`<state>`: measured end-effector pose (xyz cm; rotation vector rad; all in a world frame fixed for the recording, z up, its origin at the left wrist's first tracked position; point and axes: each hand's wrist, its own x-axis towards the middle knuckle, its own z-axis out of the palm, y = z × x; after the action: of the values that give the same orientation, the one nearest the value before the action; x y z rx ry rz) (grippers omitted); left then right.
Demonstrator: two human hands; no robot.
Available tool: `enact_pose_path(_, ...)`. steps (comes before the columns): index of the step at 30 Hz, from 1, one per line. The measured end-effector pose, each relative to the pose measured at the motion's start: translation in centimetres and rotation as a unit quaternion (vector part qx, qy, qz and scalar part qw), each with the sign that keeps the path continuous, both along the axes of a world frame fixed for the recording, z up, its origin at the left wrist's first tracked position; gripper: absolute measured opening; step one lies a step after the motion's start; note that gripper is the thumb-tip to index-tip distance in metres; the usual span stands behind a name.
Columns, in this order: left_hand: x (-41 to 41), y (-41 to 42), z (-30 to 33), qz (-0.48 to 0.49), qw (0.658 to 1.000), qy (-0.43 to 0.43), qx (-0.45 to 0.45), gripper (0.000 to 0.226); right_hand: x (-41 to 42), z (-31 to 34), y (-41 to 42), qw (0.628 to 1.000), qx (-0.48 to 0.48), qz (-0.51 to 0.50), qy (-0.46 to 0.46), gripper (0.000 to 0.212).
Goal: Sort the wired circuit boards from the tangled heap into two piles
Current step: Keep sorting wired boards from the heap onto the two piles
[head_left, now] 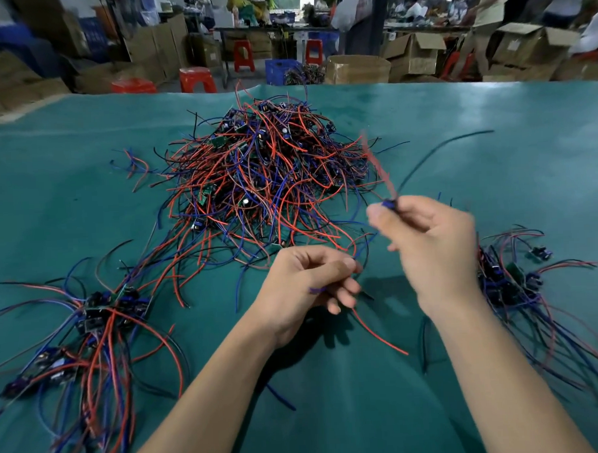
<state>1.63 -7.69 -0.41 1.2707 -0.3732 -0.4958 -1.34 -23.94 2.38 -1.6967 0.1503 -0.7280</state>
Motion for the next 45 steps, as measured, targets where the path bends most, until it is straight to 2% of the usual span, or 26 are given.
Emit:
enact_pose_path(3, -0.3, -0.1, 0.1, -0.006, 1.0, -0.014, 0.018, 0.013, -1.4, 1.8, -3.0, 0.997, 0.058, -0.054, -0.014, 0.013)
enact_pose_path(4, -0.4, -0.2, 0.1, 0.001, 1.0, -0.015, 0.018, 0.015, -2.2, 2.2, -4.3, 0.997, 0.053, -0.058, 0.012, 0.011)
enact_pose_path(5, -0.5, -0.3, 0.1, 0.017, 1.0, -0.014, 0.015, 0.016, -3.0, 2.7, -5.8, 0.995, 0.036, -0.073, 0.053, 0.018)
enact_pose_path(7, -0.2, -0.4, 0.0, 0.078, 0.997, -0.001, 0.008, 0.019, -4.6, 3.0, -9.2, 0.97, -0.073, -0.13, 0.192, 0.042)
enact_pose_path(9, 0.1, -0.4, -0.1, 0.149, 0.989, -0.001, 0.009, 0.021, -6.4, 3.2, -11.3, 0.9, -0.215, -0.165, 0.34, 0.069)
enact_pose_path(10, 0.3, -0.5, -0.3, 0.18, 0.983, -0.011, 0.018, 0.021, -7.0, 3.3, -11.8, 0.881, -0.242, -0.164, 0.373, 0.078)
enact_pose_path(11, 0.3, -0.5, -0.4, 0.206, 0.978, -0.024, 0.031, 0.021, -7.4, 3.6, -11.9, 0.878, -0.252, -0.158, 0.375, 0.077)
enact_pose_path(13, 0.4, -0.5, -0.7, 0.247, 0.966, -0.046, 0.056, 0.018, -7.1, 4.6, -10.3, 0.886, -0.293, -0.142, 0.331, 0.062)
enact_pose_path(15, 0.5, -0.5, -1.0, 0.283, 0.953, -0.072, 0.081, 0.016, -5.7, 5.3, -6.2, 0.883, -0.352, -0.067, 0.303, 0.048)
enact_pose_path(18, 0.8, -0.3, -1.3, 0.32, 0.931, -0.119, 0.13, 0.015, -2.3, 4.0, -0.1, 0.834, -0.422, 0.082, 0.347, 0.057)
enact_pose_path(20, 0.9, -0.1, -1.4, 0.329, 0.927, -0.118, 0.136, 0.014, -0.2, 2.4, 2.4, 0.793, -0.466, 0.114, 0.375, 0.056)
enact_pose_path(21, 1.0, 0.0, -1.5, 0.331, 0.927, -0.114, 0.136, 0.013, 0.6, 1.6, 2.8, 0.789, -0.475, 0.112, 0.374, 0.046)
enact_pose_path(23, 1.1, 0.0, -1.5, 0.334, 0.925, -0.113, 0.144, 0.013, 1.6, 0.7, 2.7, 0.805, -0.47, 0.091, 0.351, 0.019)
enact_pose_path(29, 1.3, -0.3, -1.3, 0.341, 0.908, -0.145, 0.197, 0.016, 2.8, 1.2, 2.2, 0.854, -0.4, 0.127, 0.308, 0.017)
enact_pose_path(32, 1.2, -0.2, -1.3, 0.33, 0.907, -0.157, 0.208, 0.015, 4.9, 2.6, 2.2, 0.852, -0.452, 0.06, 0.259, 0.006)
enact_pose_path(35, 1.0, -0.2, -1.2, 0.32, 0.908, -0.163, 0.215, 0.015, 7.8, 3.8, 2.8, 0.832, -0.494, 0.007, 0.254, 0.019)
enact_pose_path(40, 1.1, -0.1, -1.1, 0.314, 0.909, -0.162, 0.222, 0.015, 11.9, 2.6, 3.7, 0.812, -0.509, 0.013, 0.286, 0.038)
enact_pose_path(42, 1.1, -0.2, -1.0, 0.316, 0.906, -0.164, 0.228, 0.014, 12.6, 1.7, 4.0, 0.82, -0.494, 0.021, 0.288, 0.04)
enact_pose_path(45, 1.1, -0.2, -1.0, 0.318, 0.905, -0.164, 0.232, 0.015, 13.0, 1.0, 4.0, 0.85, -0.44, 0.008, 0.29, 0.03)
